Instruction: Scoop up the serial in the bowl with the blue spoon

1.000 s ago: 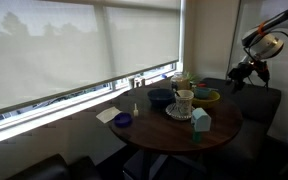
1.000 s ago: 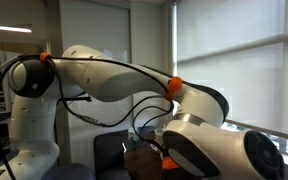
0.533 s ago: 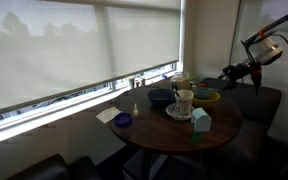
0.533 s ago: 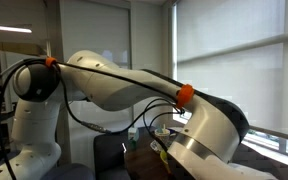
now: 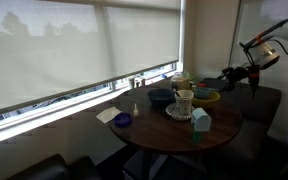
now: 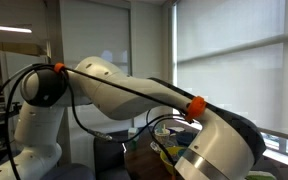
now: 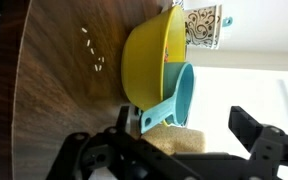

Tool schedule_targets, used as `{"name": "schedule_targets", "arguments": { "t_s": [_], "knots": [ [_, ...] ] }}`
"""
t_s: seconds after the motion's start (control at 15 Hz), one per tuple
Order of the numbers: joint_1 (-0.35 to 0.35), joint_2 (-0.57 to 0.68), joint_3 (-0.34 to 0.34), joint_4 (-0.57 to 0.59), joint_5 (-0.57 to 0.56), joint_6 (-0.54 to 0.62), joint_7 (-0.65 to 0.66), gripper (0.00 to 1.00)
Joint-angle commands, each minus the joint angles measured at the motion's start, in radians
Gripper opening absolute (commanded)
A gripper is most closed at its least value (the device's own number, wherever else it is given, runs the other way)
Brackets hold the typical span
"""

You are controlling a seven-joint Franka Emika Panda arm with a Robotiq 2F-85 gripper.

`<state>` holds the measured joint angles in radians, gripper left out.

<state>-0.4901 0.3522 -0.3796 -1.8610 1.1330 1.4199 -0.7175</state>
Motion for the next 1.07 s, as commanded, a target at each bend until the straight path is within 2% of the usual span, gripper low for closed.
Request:
{"name": "schedule_targets", "arguments": {
  "t_s": [0.0, 0.2, 0.6, 1.0],
  "knots": [
    [-0.036, 0.055, 0.018, 0.062, 0.029, -0.075, -0.044, 1.00],
    [-0.044, 0.076, 0.024, 0.080, 0.040, -0.096, -0.077, 1.00],
    [-0.024, 0.083, 0.038, 0.081, 0.103, -0.048, -0.077, 1.00],
    [-0.006, 0.090, 0.048, 0.084, 0.093, -0.021, -0.062, 1.00]
  ]
}}
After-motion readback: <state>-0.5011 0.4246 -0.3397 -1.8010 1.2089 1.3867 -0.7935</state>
